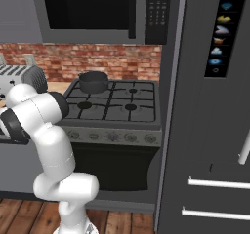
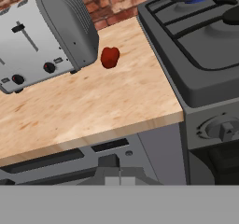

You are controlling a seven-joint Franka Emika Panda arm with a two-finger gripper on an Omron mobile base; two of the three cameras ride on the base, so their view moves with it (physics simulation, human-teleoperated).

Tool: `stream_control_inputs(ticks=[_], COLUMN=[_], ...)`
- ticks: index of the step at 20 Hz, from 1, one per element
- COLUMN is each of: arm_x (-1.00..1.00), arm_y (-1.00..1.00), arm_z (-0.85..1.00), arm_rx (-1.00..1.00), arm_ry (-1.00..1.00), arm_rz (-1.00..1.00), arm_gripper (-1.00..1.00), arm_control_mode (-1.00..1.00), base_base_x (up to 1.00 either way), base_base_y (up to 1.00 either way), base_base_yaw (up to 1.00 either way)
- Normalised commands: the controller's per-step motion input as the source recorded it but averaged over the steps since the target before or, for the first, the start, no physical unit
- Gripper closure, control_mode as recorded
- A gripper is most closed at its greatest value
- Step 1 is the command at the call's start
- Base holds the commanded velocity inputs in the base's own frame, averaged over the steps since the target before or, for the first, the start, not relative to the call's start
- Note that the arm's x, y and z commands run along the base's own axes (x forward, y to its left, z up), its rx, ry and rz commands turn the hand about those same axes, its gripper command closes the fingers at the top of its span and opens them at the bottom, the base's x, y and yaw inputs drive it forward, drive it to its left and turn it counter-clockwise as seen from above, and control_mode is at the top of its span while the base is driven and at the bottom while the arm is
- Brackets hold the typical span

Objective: Turn on the burner for the pot on the stove. Wait thirty seconds for the pot to heat up. Then add the bell pepper to the pot.

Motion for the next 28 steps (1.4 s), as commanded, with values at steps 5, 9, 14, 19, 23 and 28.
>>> stream_control_inputs(ticks=[5,9,14,19,23,28], arm_x=[-0.05,-0.31,-0.3,-0.2,-0.11,-0.19], arm_y=[-0.07,-0.41,-0.56,-0.54,-0.23,-0.08], arm_z=[0.39,0.76,0.73,0.92,1.0,0.98], arm_rx=[0.0,0.0,0.0,0.02,0.0,0.0], arm_ry=[-0.01,0.0,0.0,0.02,0.04,0.09], arm_rz=[0.0,0.0,0.0,0.0,0.0,0.0], arm_gripper=[1.0,1.0,1.0,1.0,1.0,1.0], arm_control_mode=[-1.0,-1.0,-1.0,-1.0,-1.0,-1.0], base_base_x=[0.0,0.0,0.0,0.0,0.0,0.0], base_base_y=[0.0,0.0,0.0,0.0,0.0,0.0], base_base_yaw=[0.0,0.0,0.0,0.0,0.0,0.0])
